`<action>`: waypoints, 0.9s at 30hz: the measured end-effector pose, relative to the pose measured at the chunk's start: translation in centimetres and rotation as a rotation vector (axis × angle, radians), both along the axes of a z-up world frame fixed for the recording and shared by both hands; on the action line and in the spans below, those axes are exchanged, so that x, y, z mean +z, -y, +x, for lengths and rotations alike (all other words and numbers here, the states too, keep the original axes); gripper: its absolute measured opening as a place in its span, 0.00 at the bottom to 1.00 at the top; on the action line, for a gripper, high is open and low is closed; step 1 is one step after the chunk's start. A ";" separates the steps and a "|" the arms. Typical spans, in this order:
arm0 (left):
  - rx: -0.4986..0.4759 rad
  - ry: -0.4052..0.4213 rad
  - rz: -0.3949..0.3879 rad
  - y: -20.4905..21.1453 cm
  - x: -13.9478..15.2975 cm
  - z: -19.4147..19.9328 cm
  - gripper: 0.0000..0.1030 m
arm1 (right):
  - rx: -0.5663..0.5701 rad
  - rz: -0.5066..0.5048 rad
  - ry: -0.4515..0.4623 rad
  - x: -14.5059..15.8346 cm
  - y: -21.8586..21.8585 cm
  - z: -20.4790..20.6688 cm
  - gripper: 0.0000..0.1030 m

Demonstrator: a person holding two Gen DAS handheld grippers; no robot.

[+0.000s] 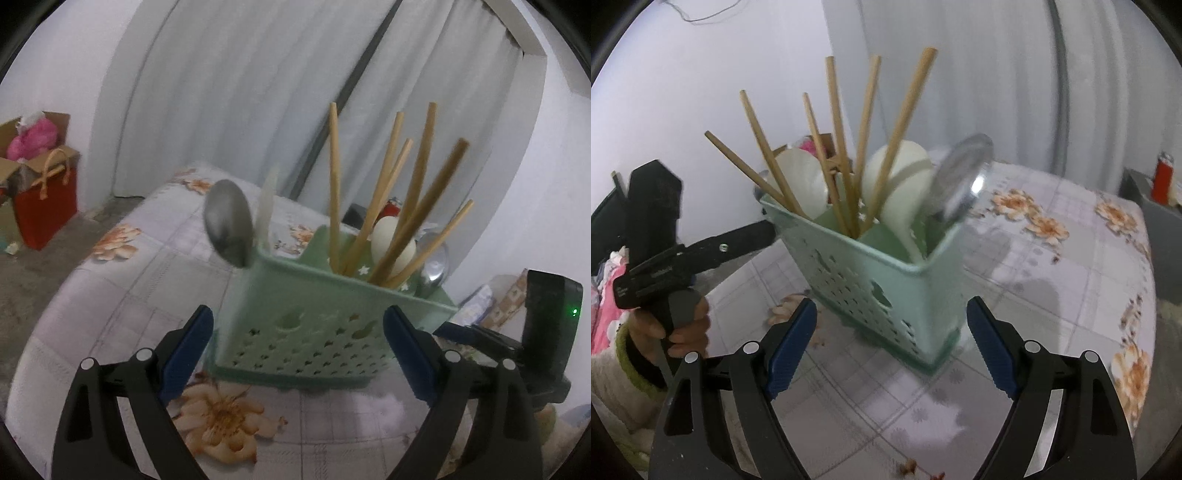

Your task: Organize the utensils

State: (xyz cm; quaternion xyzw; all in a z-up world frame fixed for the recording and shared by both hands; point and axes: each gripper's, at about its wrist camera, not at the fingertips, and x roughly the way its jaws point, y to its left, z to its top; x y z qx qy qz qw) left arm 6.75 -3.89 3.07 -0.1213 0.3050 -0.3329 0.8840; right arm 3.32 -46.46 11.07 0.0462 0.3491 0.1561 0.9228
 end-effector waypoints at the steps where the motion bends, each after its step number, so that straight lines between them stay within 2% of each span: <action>1: 0.016 0.013 0.020 -0.2 0.1 -0.5 0.88 | -0.011 -0.004 -0.002 0.1 0.1 -0.3 0.80; 5: 0.095 0.041 0.074 -0.9 0.2 -2.2 0.94 | -0.098 -0.079 0.047 0.4 -0.4 -2.0 0.91; 8: 0.161 0.035 0.103 -1.6 -0.2 -3.4 0.94 | -0.160 -0.153 0.098 1.0 -1.2 -2.8 0.92; 13: 0.238 0.035 0.210 -1.6 -0.6 -4.4 0.94 | -0.222 -0.254 0.164 1.7 -3.7 -3.7 0.92; 18: 0.314 0.070 0.263 -2.1 -0.2 -5.4 0.94 | -0.281 -0.256 0.154 1.3 -5.2 -4.1 0.92; 21: 0.349 0.075 0.279 -2.2 0.4 -5.8 0.95 | -0.309 -0.249 0.117 1.0 -5.8 -4.3 0.92; 23: 0.365 0.093 0.287 -2.3 0.7 -6.0 0.95 | -0.366 -0.271 0.114 0.8 -6.2 -4.3 0.92; 27: 0.400 0.108 0.370 -2.2 0.8 -5.5 0.95 | -0.477 -0.300 0.138 0.8 -6.7 -4.4 0.92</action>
